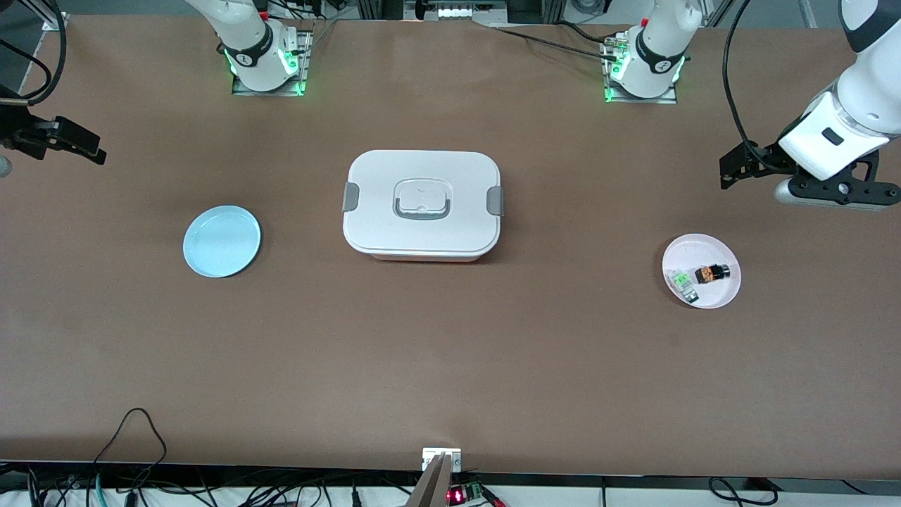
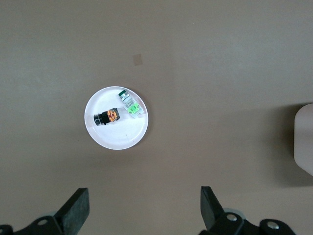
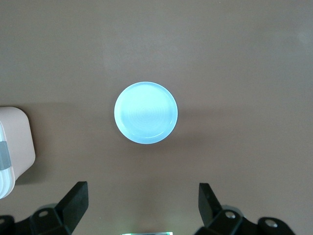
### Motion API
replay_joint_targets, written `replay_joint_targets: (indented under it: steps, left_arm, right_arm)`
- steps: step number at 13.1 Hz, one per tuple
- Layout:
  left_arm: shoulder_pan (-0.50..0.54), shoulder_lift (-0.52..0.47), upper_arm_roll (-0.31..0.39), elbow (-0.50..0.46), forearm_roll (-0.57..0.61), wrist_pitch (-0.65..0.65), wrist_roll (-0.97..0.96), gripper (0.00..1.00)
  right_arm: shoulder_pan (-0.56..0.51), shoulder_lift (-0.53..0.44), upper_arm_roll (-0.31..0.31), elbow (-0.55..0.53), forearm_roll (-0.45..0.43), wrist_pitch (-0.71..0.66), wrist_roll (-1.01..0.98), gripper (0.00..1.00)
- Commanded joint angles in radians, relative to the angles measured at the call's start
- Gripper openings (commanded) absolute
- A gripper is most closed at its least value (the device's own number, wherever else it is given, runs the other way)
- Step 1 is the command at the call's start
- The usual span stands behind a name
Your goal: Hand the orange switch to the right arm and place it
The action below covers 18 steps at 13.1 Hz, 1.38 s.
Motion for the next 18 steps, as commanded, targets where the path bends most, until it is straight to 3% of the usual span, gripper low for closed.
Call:
replay_joint_targets:
  steps: [1,18]
  left_arm:
    - [-0.004,-0.020,0.001,-0.009,-0.022,-0.011,-0.001,1.00]
    - [-0.004,-0.018,0.003,-0.009,-0.018,-0.011,0.001,1.00]
  right_arm:
    - [0.004,-0.009,-0.006,0.011,0.015,-0.027,-0.020,1.00]
    - [0.001,-0.002,-0.011,0.021,0.015,-0.048,-0.018,1.00]
